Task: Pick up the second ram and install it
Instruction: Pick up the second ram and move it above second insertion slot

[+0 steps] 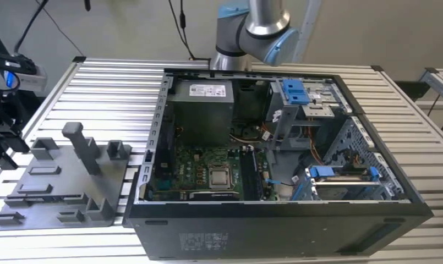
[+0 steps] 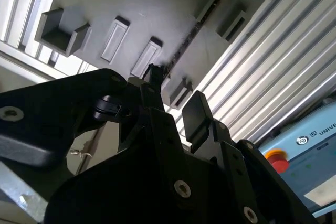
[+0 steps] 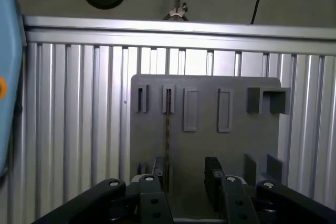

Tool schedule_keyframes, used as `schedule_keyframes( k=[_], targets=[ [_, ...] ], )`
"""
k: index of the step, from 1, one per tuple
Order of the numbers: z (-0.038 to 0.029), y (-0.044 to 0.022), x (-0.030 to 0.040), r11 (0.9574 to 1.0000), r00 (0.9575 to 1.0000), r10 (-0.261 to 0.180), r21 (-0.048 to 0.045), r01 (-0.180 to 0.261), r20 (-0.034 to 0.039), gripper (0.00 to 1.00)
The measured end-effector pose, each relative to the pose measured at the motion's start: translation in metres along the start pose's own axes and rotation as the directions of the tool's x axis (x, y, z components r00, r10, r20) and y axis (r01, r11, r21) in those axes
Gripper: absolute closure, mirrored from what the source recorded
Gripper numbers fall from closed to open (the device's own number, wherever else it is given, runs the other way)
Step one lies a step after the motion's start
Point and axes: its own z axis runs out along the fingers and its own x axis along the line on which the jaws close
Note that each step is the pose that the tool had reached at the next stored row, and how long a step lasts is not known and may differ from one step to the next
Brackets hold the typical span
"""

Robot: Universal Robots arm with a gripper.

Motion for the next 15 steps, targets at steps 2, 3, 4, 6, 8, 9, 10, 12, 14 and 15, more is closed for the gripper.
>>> schedule_keyframes(
  k=[2,3,4,6,8,9,10,12,14,15],
  targets=[
    [0.0021,0.0002,0.0003,1.0000,1.0000,-0.001,0.0005,0.001,0.0001,0.56],
    [0.0031,0.0003,0.0004,1.0000,1.0000,-0.001,0.0008,0.001,0.0002,0.56],
    [0.0041,0.0003,0.0004,1.0000,1.0000,-0.002,0.0010,0.002,0.0004,0.56],
    [0.0061,0.0004,0.0006,1.0000,1.0000,-0.002,0.0014,0.002,0.0005,0.56],
    [0.0083,0.0005,0.0007,1.0000,1.0000,-0.003,0.0018,0.003,0.0007,0.56],
    [0.0094,0.0005,0.0007,1.0000,1.0000,-0.003,0.0018,0.003,0.0007,0.56],
    [0.0104,0.0005,0.0008,1.0000,1.0000,-0.003,0.0019,0.003,0.0007,0.56],
    [0.0126,0.0006,0.0008,1.0000,1.0000,-0.004,0.0020,0.004,0.0007,0.56],
    [0.0145,0.0006,0.0008,1.0000,1.0000,-0.004,0.0021,0.004,0.0006,0.56],
    [0.0154,0.0007,0.0008,1.0000,1.0000,-0.004,0.0021,0.004,0.0006,0.56]
  ],
)
